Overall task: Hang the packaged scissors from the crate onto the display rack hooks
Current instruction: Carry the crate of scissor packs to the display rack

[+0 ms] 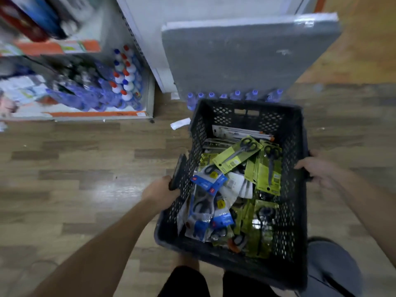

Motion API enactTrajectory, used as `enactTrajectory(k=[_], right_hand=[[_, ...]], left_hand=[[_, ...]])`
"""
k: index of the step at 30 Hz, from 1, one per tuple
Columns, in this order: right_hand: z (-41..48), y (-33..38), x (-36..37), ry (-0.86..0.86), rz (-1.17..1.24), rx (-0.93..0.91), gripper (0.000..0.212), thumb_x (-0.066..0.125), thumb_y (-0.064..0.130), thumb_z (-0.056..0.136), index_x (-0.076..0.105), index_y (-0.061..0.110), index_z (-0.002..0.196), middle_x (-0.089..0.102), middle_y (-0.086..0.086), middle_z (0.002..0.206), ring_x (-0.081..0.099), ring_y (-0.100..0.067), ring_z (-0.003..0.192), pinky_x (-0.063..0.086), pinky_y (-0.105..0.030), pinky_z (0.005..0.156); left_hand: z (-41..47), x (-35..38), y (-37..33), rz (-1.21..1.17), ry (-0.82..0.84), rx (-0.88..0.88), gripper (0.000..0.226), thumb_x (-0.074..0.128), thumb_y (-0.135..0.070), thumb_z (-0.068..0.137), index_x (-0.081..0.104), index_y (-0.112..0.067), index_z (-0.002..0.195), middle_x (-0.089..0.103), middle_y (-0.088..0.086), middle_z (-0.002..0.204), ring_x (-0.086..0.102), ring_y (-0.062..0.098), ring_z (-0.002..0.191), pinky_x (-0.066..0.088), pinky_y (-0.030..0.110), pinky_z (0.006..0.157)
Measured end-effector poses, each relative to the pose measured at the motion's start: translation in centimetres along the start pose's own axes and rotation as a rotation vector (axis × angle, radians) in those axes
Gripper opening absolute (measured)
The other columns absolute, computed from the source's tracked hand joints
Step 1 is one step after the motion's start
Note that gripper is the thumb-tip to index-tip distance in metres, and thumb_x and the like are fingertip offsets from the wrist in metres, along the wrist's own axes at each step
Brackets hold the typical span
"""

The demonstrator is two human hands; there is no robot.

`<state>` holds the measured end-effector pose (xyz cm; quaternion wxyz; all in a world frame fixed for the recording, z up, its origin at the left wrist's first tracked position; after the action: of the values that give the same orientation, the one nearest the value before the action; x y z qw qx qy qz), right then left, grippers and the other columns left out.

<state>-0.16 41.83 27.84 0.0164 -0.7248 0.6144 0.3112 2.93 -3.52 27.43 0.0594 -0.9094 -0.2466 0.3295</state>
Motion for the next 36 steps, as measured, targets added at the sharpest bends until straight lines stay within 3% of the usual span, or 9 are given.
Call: enactTrajectory(k=[2,5,10,14,18,22,26,29,36], right_hand=[[-4.7,1.9,-1.7,-0.006,-0.023,-0.018,0.024,0.064,-0.011,0.084,0.060,0.004,0.102,0.065,-0.024,0.101,0.060,-0.033,0.085,0.049,-0.034,0.066],[-10.2,4.1,-2.9,0.021,-0.129,-0.054,0.014,0.061,-0.009,0.086,0.055,0.002,0.082,0.055,-0.018,0.080,0.050,-0.027,0.062,0.041,-0.024,0.043],[-16.1,8.0,-0.8,0.084,-0.268,-0.171,0.016,0.061,-0.009,0.082,0.050,0.004,0.081,0.046,-0.014,0.065,0.042,-0.023,0.052,0.037,-0.021,0.038],[-21.1,11.9,4.0,0.173,-0.325,-0.319,0.013,0.063,-0.002,0.087,0.054,0.005,0.092,0.054,-0.016,0.069,0.053,-0.024,0.053,0.045,-0.022,0.036],[-27.9,15.9,11.0,0.270,-0.455,-0.507,0.010,0.065,0.002,0.090,0.056,0.002,0.093,0.063,-0.019,0.080,0.063,-0.031,0.062,0.052,-0.029,0.043],[-37.4,17.8,20.7,0.373,-0.610,-0.720,0.008,0.062,-0.001,0.088,0.055,0.003,0.087,0.053,-0.016,0.070,0.050,-0.027,0.052,0.042,-0.020,0.035],[-47.8,15.5,31.5,0.479,-0.775,-0.885,0.008,0.059,-0.004,0.087,0.056,0.003,0.086,0.051,-0.015,0.062,0.047,-0.024,0.045,0.040,-0.022,0.041],[-55.4,11.3,39.8,0.555,-0.892,-1.012,0.010,0.061,-0.006,0.082,0.058,0.003,0.085,0.051,-0.018,0.068,0.047,-0.027,0.058,0.040,-0.029,0.055],[-71.7,-4.6,57.4,0.734,-1.181,-1.145,0.017,0.065,-0.003,0.084,0.061,-0.004,0.101,0.060,-0.020,0.083,0.056,-0.031,0.066,0.044,-0.028,0.051]], left_hand=[[-4.4,-3.0,-1.0,0.020,-0.001,0.034,0.016,0.063,-0.029,0.091,0.055,-0.028,0.077,0.066,-0.001,0.080,0.068,0.026,0.083,0.058,0.034,0.074],[-9.4,-5.6,-0.5,0.024,-0.023,0.029,0.016,0.061,-0.027,0.091,0.058,-0.024,0.075,0.067,0.004,0.080,0.068,0.029,0.083,0.053,0.032,0.069],[-16.5,-6.8,4.2,-0.043,-0.116,-0.052,0.016,0.060,-0.031,0.093,0.065,-0.018,0.086,0.070,0.007,0.081,0.068,0.025,0.076,0.049,0.030,0.061],[-23.1,-6.7,9.8,-0.123,-0.257,-0.158,0.013,0.060,-0.037,0.095,0.064,-0.027,0.102,0.068,-0.003,0.089,0.065,0.020,0.082,0.047,0.029,0.065],[-30.6,-5.7,16.5,-0.306,-0.401,-0.280,0.018,0.063,-0.028,0.095,0.065,-0.018,0.110,0.063,-0.001,0.088,0.062,0.020,0.083,0.043,0.026,0.062],[-39.4,-2.7,23.3,-0.564,-0.549,-0.424,0.023,0.062,-0.011,0.092,0.067,-0.013,0.115,0.065,0.003,0.089,0.057,0.016,0.074,0.041,0.017,0.050],[-48.5,4.3,30.8,-0.764,-0.624,-0.622,0.023,0.064,-0.018,0.087,0.069,-0.020,0.109,0.070,0.001,0.088,0.065,0.021,0.080,0.049,0.025,0.062],[-54.8,10.8,36.4,-0.905,-0.654,-0.739,0.041,0.062,-0.037,0.073,0.070,-0.030,0.113,0.075,-0.004,0.095,0.071,0.017,0.085,0.058,0.028,0.078],[-69.3,24.4,48.3,-1.085,-0.680,-1.004,0.010,0.069,-0.029,0.077,0.069,-0.024,0.085,0.070,-0.007,0.074,0.069,0.016,0.075,0.051,0.024,0.061]])
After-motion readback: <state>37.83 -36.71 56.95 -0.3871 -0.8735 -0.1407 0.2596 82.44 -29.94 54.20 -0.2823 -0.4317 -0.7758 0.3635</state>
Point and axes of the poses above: each hand's wrist, its own z-axis towards the middle knuckle, its own x-axis out of the palm, y = z × x, the point moved 7 cm from there along z, towards the middle knuckle
